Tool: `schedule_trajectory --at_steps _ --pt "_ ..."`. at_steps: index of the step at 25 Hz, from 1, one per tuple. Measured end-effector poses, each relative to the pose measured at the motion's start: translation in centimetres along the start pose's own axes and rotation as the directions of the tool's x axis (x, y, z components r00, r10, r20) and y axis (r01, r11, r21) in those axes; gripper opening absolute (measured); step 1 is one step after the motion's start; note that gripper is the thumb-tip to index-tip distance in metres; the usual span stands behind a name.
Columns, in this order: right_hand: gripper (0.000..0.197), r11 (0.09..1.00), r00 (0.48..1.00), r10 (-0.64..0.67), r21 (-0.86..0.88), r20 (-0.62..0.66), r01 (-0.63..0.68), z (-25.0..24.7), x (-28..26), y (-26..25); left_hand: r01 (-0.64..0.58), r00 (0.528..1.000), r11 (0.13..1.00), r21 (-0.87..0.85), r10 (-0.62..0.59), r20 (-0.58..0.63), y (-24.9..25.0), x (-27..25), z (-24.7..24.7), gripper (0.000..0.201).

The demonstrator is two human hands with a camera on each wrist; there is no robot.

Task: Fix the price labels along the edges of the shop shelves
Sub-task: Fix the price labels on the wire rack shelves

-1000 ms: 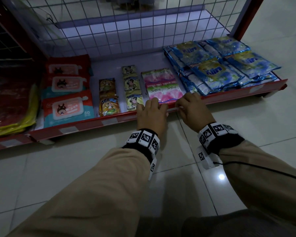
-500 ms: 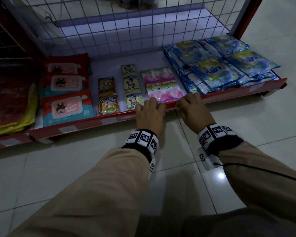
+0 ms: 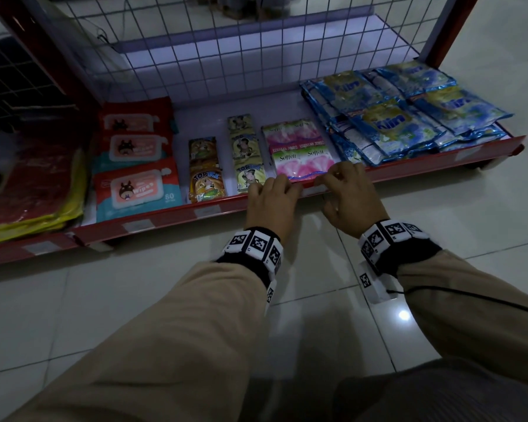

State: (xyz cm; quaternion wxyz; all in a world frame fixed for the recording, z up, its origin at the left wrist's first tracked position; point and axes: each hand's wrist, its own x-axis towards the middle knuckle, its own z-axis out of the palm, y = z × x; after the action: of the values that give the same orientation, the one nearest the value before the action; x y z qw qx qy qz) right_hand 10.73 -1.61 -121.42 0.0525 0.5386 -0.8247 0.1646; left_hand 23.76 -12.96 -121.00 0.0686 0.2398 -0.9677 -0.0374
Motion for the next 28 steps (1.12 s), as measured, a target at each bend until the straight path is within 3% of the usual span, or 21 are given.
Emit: schedule_trajectory --at_steps 4,10,14,19,24,28 --pt "0.038 0.999 1.000 0.010 -0.040 0.020 -0.009 0.2 0.2 -1.7 -0.030 0.999 0.998 0.063 0.031 -0.016 -1.9 -1.4 -0.3 0.047" --pt "0.038 0.999 0.997 0.018 -0.035 0.072 -0.015 0.7 1.0 -4.2 0.094 0.986 0.993 0.069 -0.084 -0.143 -6.0 -4.0 -0.2 0.056" --pt "0.039 1.000 0.994 -0.016 0.000 0.108 0.016 1.2 1.6 -5.7 0.060 0.988 0.994 0.096 -0.045 -0.146 -6.7 -5.0 0.2 0.056" --pt "0.038 0.993 0.991 -0.121 0.020 0.052 0.120 1.7 0.6 -6.2 -0.001 0.995 0.994 0.108 0.012 -0.095 -6.7 -5.4 0.3 0.055" --pt "0.036 0.984 0.984 -0.176 0.034 0.034 0.175 2.1 1.2 -6.3 0.018 0.996 1.000 0.014 -0.016 -0.088 -6.6 -4.7 0.2 0.048" --pt "0.041 0.980 0.982 -0.188 0.059 0.014 0.187 2.5 0.7 -6.4 0.045 0.995 0.999 0.002 -0.044 -0.093 -6.2 -5.1 0.6 0.054"
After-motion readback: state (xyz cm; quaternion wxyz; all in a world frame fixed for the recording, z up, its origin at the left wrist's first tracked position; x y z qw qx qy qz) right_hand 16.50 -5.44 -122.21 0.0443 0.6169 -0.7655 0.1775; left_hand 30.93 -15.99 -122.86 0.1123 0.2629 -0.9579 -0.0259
